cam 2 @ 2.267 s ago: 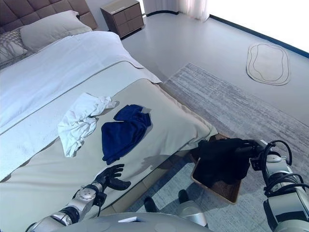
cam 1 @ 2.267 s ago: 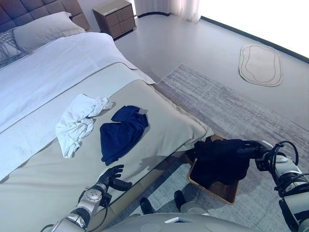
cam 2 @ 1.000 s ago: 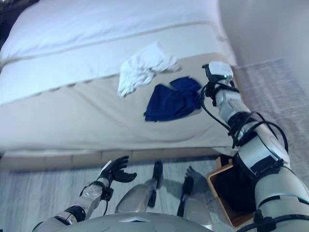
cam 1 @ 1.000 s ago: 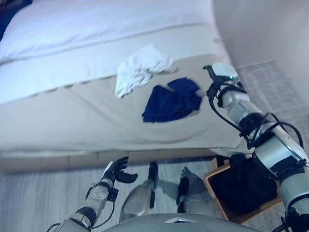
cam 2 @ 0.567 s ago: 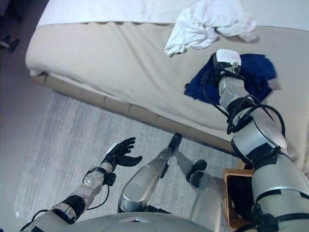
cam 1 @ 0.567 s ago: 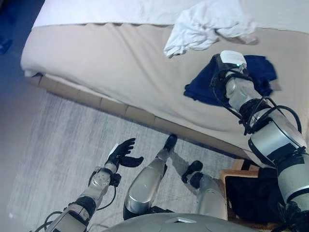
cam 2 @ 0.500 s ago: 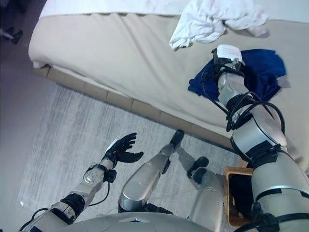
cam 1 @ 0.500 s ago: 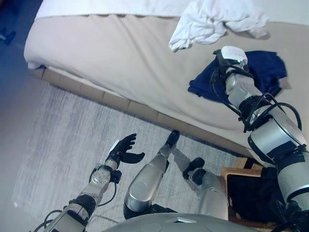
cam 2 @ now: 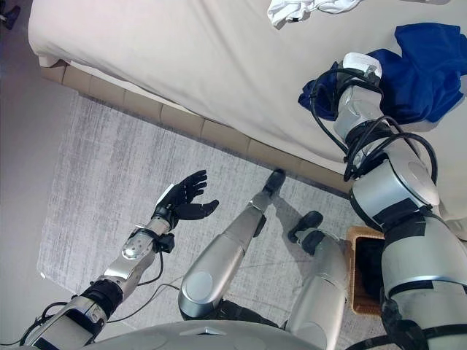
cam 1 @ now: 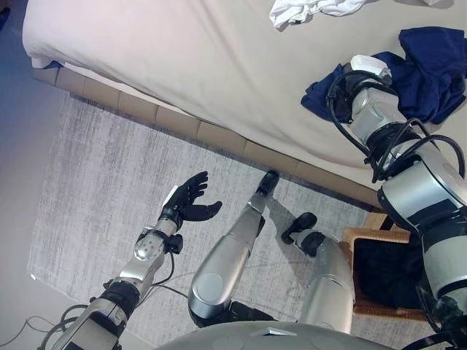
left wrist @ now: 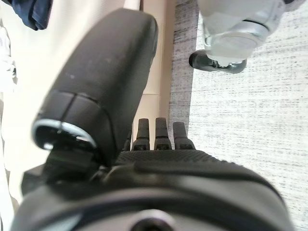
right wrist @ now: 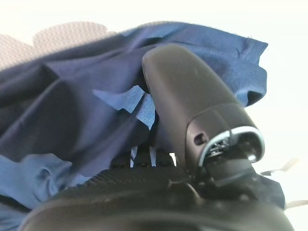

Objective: Pick up the clothes from the bed and place them into the basket

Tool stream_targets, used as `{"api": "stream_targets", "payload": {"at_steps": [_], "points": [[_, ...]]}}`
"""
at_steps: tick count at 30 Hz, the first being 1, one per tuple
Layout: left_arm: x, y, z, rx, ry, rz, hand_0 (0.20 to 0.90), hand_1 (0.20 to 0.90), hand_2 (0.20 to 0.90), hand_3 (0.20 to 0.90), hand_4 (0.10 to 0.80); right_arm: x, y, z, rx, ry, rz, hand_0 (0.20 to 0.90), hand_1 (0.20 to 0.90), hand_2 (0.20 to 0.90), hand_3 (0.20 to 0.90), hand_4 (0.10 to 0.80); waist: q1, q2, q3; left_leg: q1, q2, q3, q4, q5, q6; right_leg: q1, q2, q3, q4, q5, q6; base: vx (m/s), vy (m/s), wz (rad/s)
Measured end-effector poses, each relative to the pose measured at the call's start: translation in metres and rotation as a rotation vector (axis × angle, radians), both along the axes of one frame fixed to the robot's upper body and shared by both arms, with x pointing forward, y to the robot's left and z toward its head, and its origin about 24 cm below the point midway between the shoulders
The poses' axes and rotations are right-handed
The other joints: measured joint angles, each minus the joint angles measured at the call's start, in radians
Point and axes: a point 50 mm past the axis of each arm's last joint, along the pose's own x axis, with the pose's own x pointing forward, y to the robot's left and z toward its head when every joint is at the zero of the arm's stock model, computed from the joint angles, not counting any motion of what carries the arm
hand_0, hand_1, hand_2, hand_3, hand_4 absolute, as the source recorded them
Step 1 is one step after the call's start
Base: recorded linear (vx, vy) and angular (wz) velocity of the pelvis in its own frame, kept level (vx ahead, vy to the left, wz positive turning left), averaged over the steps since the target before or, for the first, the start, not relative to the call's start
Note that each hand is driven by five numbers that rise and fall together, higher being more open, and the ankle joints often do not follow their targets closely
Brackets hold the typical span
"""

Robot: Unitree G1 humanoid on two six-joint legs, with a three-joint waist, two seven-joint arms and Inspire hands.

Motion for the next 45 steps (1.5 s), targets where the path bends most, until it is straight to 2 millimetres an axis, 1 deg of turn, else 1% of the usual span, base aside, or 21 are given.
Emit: {"api": "stream_targets", "payload": {"at_steps": [4, 5, 6, 7, 10, 13, 19, 22, 24, 25, 26, 29, 31, 33, 35, 37, 38, 40, 42, 44, 45], "points": [[-0.001, 0.002, 0.000, 0.005, 0.001, 0.008, 0.900, 0.900, 0.900, 0.900, 0.800, -0.001, -0.002, 0.002, 0.014, 0.068, -0.027, 0.900, 0.900, 0.900, 0.900, 0.800, 0.006, 0.000, 0.000, 0.004, 0.000, 0.012, 0.011, -0.004, 0.004, 0.003, 0.001, 0.011, 0.003, 0.000, 0.000, 0.003, -0.018, -0.06], [0.000, 0.002, 0.000, 0.007, 0.001, 0.008, 0.900, 0.900, 0.900, 0.900, 0.800, -0.002, -0.003, 0.002, 0.021, 0.078, -0.032, 0.693, 0.693, 0.693, 0.658, 0.558, 0.007, 0.000, 0.000, 0.006, 0.000, 0.012, 0.011, -0.004, 0.004, 0.005, 0.001, 0.012, 0.003, 0.001, -0.001, 0.000, 0.000, 0.00], [0.000, 0.002, 0.000, 0.008, 0.001, 0.008, 0.900, 0.900, 0.900, 0.900, 0.800, -0.002, -0.003, 0.003, 0.027, 0.086, -0.038, 0.528, 0.528, 0.528, 0.466, 0.366, 0.008, 0.000, 0.000, 0.009, 0.000, 0.014, 0.013, -0.005, 0.007, 0.008, 0.001, 0.013, 0.003, 0.003, -0.005, -0.011, 0.003, -0.03], [-0.001, 0.003, 0.000, 0.008, 0.002, 0.008, 0.900, 0.900, 0.900, 0.900, 0.800, -0.002, -0.004, 0.004, 0.032, 0.089, -0.043, 0.300, 0.300, 0.300, 0.200, 0.100, 0.008, 0.000, 0.000, 0.012, 0.000, 0.017, 0.017, -0.006, 0.009, 0.012, 0.001, 0.014, 0.003, 0.006, -0.009, -0.016, 0.009, -0.03], [-0.001, 0.003, 0.000, 0.010, 0.002, 0.007, 0.900, 0.900, 0.900, 0.900, 0.800, -0.003, -0.009, 0.002, 0.032, 0.084, -0.070, 0.300, 0.300, 0.300, 0.200, 0.100, 0.009, -0.001, 0.000, 0.031, -0.001, 0.019, 0.026, -0.008, 0.017, 0.036, 0.000, 0.014, 0.000, 0.006, -0.009, 0.007, 0.011, -0.01], [-0.001, 0.004, -0.001, 0.014, 0.004, 0.011, 0.900, 0.900, 0.900, 0.900, 0.800, -0.004, -0.013, -0.002, 0.050, 0.019, -0.089, 0.300, 0.300, 0.300, 0.200, 0.100, 0.003, -0.001, 0.000, 0.044, 0.001, 0.027, 0.025, -0.010, 0.019, 0.046, 0.002, 0.020, -0.003, 0.007, -0.007, 0.017, 0.047, -0.08], [-0.006, 0.006, -0.004, 0.018, 0.018, 0.024, 0.900, 0.900, 0.900, 0.900, 0.800, -0.005, -0.018, -0.021, 0.058, -0.085, -0.071, 0.300, 0.300, 0.300, 0.200, 0.100, -0.035, -0.001, 0.000, 0.085, 0.006, 0.050, 0.012, -0.017, 0.030, 0.080, 0.009, 0.042, -0.026, 0.013, -0.001, -0.003, 0.066, -0.12], [-0.005, 0.007, -0.004, 0.020, 0.016, 0.031, 0.900, 0.900, 0.900, 0.900, 0.800, -0.006, -0.020, -0.023, 0.114, -0.147, -0.060, 0.300, 0.300, 0.300, 0.200, 0.100, -0.045, -0.001, 0.000, 0.109, 0.020, 0.067, -0.006, -0.016, 0.033, 0.101, 0.025, 0.053, -0.058, 0.032, 0.002, 0.013, 0.056, -0.21], [-0.005, 0.008, -0.004, 0.023, 0.017, 0.036, 0.900, 0.900, 0.900, 0.900, 0.800, -0.007, -0.022, -0.026, 0.167, -0.174, -0.056, 0.300, 0.300, 0.300, 0.200, 0.100, -0.061, -0.001, 0.000, 0.145, 0.020, 0.075, -0.017, -0.017, 0.035, 0.136, 0.028, 0.063, -0.076, 0.039, 0.004, -0.031, 0.085, -0.14], [-0.005, 0.008, -0.005, 0.025, 0.019, 0.039, 0.900, 0.900, 0.900, 0.900, 0.800, -0.008, -0.024, -0.026, 0.193, -0.183, -0.050, 0.300, 0.300, 0.300, 0.200, 0.100, -0.064, -0.002, 0.000, 0.165, 0.022, 0.080, -0.021, -0.014, 0.037, 0.155, 0.033, 0.068, -0.088, 0.057, 0.005, -0.022, 0.075, -0.15], [-0.005, 0.009, -0.005, 0.025, 0.021, 0.042, 0.900, 0.900, 0.900, 0.900, 0.800, -0.008, -0.024, -0.026, 0.206, -0.189, -0.043, 0.300, 0.300, 0.300, 0.200, 0.100, -0.066, -0.002, 0.001, 0.178, 0.024, 0.081, -0.024, -0.024, 0.038, 0.168, 0.034, 0.068, -0.095, 0.055, 0.007, 0.058, 0.036, -0.17], [-0.007, 0.011, -0.008, 0.030, 0.032, 0.054, 0.900, 0.900, 0.900, 0.900, 0.800, -0.009, -0.025, -0.025, 0.331, -0.241, -0.031, 0.300, 0.300, 0.300, 0.200, 0.100, -0.090, -0.005, 0.000, 0.247, 0.037, 0.091, -0.057, -0.019, 0.040, 0.242, 0.052, 0.072, -0.151, 0.062, 0.012, 0.066, 0.031, -0.16], [-0.007, 0.012, -0.009, 0.036, 0.038, 0.059, 0.900, 0.900, 0.900, 0.900, 0.800, -0.009, -0.025, -0.020, 0.425, -0.286, -0.031, 0.300, 0.300, 0.300, 0.200, 0.100, -0.105, -0.012, -0.003, 0.284, 0.045, 0.099, -0.086, -0.019, 0.040, 0.275, 0.062, 0.079, -0.182, 0.070, 0.019, 0.064, 0.031, -0.16], [-0.008, 0.014, -0.010, 0.039, 0.044, 0.068, 0.900, 0.900, 0.900, 0.900, 0.800, -0.009, -0.026, -0.017, 0.498, -0.315, -0.027, 0.300, 0.300, 0.300, 0.200, 0.100, -0.110, -0.028, -0.011, 0.305, 0.052, 0.112, -0.103, -0.019, 0.040, 0.288, 0.072, 0.098, -0.203, 0.078, 0.020, 0.089, 0.025, -0.25], [-0.008, 0.015, -0.012, 0.041, 0.053, 0.077, 0.900, 0.900, 0.900, 0.900, 0.800, -0.010, -0.029, -0.017, 0.623, -0.356, -0.029, 0.300, 0.300, 0.300, 0.200, 0.100, -0.120, -0.034, -0.014, 0.335, 0.058, 0.115, -0.121, -0.018, 0.041, 0.319, 0.081, 0.101, -0.233, 0.089, 0.025, 0.111, 0.020, -0.14], [-0.008, 0.017, -0.013, 0.039, 0.061, 0.092, 0.900, 0.900, 0.900, 0.900, 0.800, -0.012, -0.031, -0.021, 0.751, -0.385, -0.029, 0.300, 0.300, 0.300, 0.200, 0.100, -0.127, -0.046, -0.019, 0.375, 0.067, 0.128, -0.145, -0.021, 0.045, 0.357, 0.095, 0.116, -0.269, 0.101, 0.030, 0.142, 0.019, -0.25], [-0.011, 0.021, -0.016, 0.040, 0.078, 0.116, 0.900, 0.900, 0.900, 0.900, 0.800, -0.013, -0.030, -0.023, 0.850, -0.396, -0.011, 0.300, 0.300, 0.300, 0.200, 0.100, -0.131, -0.058, -0.027, 0.405, 0.075, 0.140, -0.171, -0.021, 0.046, 0.382, 0.107, 0.128, -0.299, 0.110, 0.033, 0.140, 0.015, -0.33], [-0.015, 0.028, -0.020, 0.054, 0.106, 0.158, 0.900, 0.900, 0.900, 0.900, 0.800, -0.014, -0.027, -0.027, 0.966, -0.412, 0.027, 0.300, 0.300, 0.300, 0.200, 0.100, -0.155, -0.086, -0.052, 0.438, 0.081, 0.148, -0.200, -0.020, 0.049, 0.416, 0.117, 0.133, -0.339, 0.121, 0.041, 0.097, 0.009, -0.20], [-0.019, 0.034, -0.024, 0.060, 0.129, 0.194, 0.900, 0.900, 0.900, 0.900, 0.800, -0.016, -0.026, -0.031, 1.037, -0.414, 0.053, 0.300, 0.300, 0.300, 0.200, 0.100, -0.173, -0.120, -0.095, 0.452, 0.090, 0.161, -0.225, -0.020, 0.049, 0.430, 0.131, 0.148, -0.383, 0.135, 0.046, 0.123, -0.004, -0.23], [-0.020, 0.038, -0.028, 0.077, 0.147, 0.213, 0.900, 0.900, 0.900, 0.900, 0.800, -0.018, -0.025, -0.028, 1.103, -0.443, 0.082, 0.300, 0.300, 0.300, 0.200, 0.100, -0.202, -0.138, -0.113, 0.491, 0.097, 0.165, -0.250, -0.020, 0.049, 0.482, 0.145, 0.153, -0.443, 0.163, 0.052, 0.102, -0.002, -0.20], [-0.022, 0.039, -0.031, 0.087, 0.161, 0.215, 0.900, 0.900, 0.900, 0.900, 0.800, -0.019, -0.025, -0.026, 1.133, -0.457, 0.094, 0.300, 0.300, 0.300, 0.200, 0.100, -0.214, -0.145, -0.124, 0.515, 0.102, 0.176, -0.264, -0.020, 0.049, 0.513, 0.153, 0.160, -0.477, 0.177, 0.059, 0.077, 0.009, -0.28]]}}
